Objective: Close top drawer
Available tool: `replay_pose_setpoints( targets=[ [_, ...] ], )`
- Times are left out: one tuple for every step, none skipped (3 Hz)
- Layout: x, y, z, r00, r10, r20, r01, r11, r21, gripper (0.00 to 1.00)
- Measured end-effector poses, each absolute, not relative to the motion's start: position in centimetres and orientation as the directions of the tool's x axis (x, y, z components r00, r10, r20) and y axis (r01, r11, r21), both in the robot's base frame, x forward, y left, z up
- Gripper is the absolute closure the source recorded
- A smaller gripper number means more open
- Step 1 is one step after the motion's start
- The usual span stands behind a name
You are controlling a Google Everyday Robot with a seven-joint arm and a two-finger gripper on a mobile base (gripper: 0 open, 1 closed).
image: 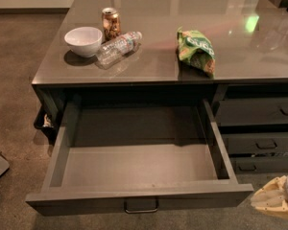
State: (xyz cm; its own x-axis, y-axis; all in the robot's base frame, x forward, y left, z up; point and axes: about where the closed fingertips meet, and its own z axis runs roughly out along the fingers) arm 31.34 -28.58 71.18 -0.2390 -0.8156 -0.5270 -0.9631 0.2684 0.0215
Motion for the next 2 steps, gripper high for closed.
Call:
replay_pose_setpoints(
  targets=[
    [31.5,-27.8,68.2,-0.214,-0.810,-0.546,-0.973,0.229,0.041,1.00],
    [32.1,-27.9,65.2,-0.229,-0.778,-0.586,-0.970,0.233,0.070,1.00]
  ],
)
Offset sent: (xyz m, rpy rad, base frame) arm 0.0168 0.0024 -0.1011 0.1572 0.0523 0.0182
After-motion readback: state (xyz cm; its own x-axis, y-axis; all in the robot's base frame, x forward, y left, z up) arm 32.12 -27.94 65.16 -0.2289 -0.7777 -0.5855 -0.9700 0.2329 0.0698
